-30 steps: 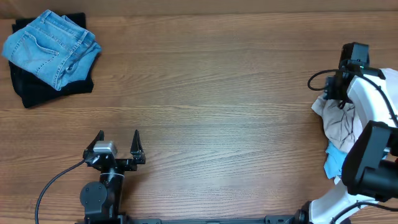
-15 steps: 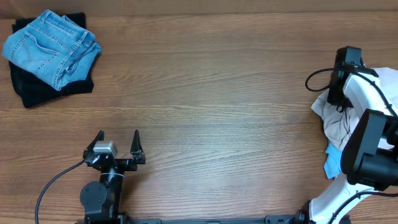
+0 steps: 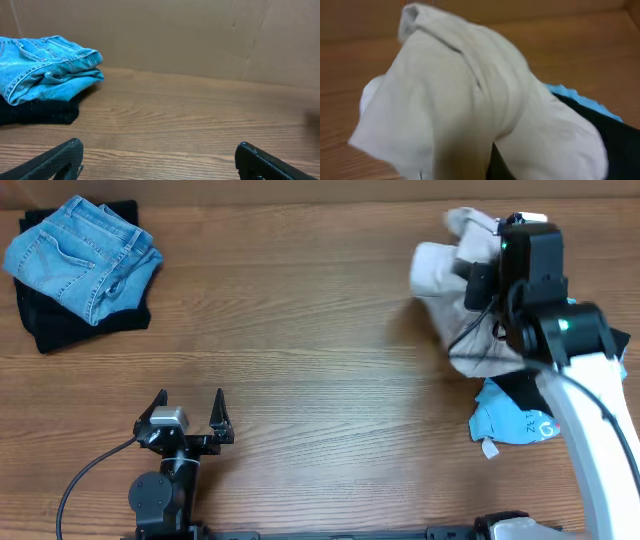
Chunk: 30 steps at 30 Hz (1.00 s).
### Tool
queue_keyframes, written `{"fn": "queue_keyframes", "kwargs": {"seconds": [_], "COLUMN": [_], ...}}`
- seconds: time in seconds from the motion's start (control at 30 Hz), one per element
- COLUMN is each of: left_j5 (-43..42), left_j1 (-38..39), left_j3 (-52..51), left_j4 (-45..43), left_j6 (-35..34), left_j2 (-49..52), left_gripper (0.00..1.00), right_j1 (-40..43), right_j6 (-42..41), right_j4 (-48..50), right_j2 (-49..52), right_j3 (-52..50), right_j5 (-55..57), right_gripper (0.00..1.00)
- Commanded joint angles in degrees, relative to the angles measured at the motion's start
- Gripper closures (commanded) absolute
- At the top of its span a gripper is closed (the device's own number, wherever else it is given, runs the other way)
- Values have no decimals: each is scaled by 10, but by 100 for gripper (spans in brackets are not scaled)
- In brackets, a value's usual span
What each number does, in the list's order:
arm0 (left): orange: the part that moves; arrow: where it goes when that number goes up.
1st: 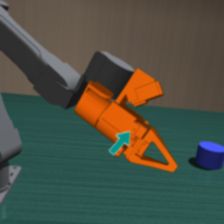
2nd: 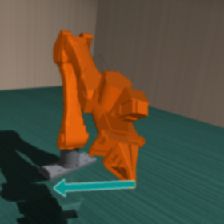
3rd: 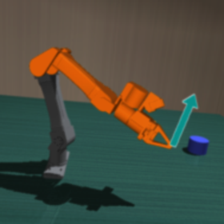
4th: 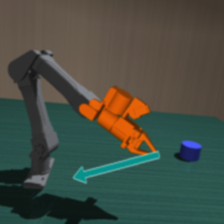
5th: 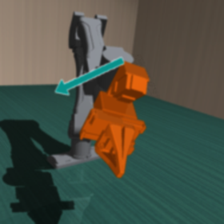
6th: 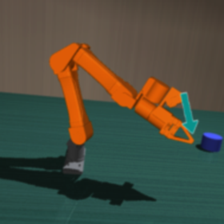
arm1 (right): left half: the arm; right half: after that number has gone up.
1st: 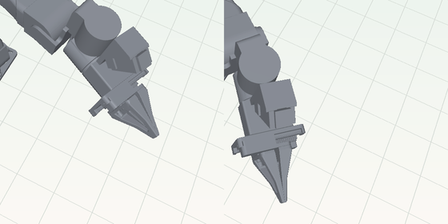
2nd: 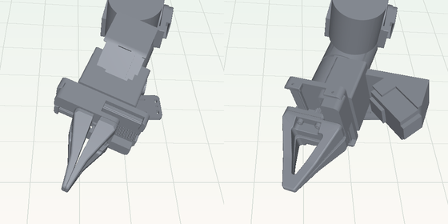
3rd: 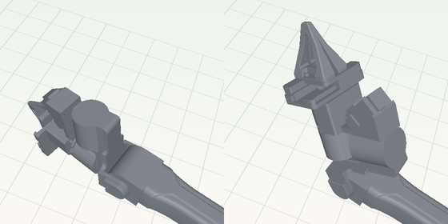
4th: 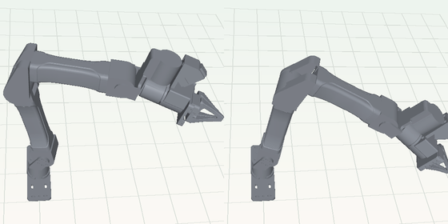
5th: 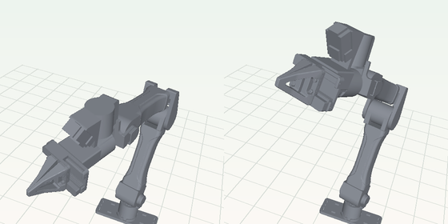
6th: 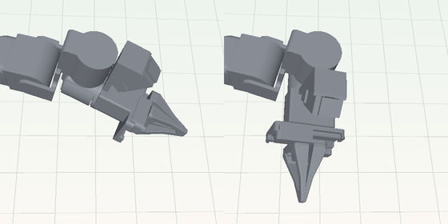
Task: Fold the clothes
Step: 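Lift the beige pants with the right gripper and drop them center-left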
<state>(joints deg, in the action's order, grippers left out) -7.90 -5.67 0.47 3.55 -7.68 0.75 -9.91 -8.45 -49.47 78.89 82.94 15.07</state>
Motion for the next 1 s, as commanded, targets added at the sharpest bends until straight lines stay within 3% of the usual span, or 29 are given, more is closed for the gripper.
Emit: {"fn": "queue_keyframes", "kwargs": {"seconds": [0.0,0.13,0.5,0.7,0.77,0.83,0.87,0.9,0.93,0.97], "left_j5": [-3,-3,-3,-3,-3,-3,-3,-3,-3,-3], "left_j1": [-3,-3,-3,-3,-3,-3,-3,-3,-3,-3], "left_j3": [-2,-2,-2,-2,-2,-2,-2,-2,-2,-2], "left_j4": [1,1,1,1,1,1,1,1,1,1], "left_j6": [9,9,9,9,9,9,9,9,9,9], "left_j2": [-5,-5,-5,-5,-5,-5,-5,-5,-5,-5], "left_gripper": [0,0,0,0,0,0,0,0,0,0], "right_j1": [-17,-33,-189,-235,-234,-224,-216,-208,-201,-194], "right_j6": [-30,-111,-342,-388,-395,-358,-328,-301,-276,-261], "right_j4": [24,80,358,550,554,485,417,345,284,230], "right_j2": [-58,-50,160,181,181,181,182,183,183,183], "right_j3": [22,22,22,22,22,22,22,22,22,22], "right_j5": [-77,-236,-326,-419,-449,-429,-382,-321,-264,-214], "right_gripper": [96,96,96,96,96,86,67,55,50,35]}}
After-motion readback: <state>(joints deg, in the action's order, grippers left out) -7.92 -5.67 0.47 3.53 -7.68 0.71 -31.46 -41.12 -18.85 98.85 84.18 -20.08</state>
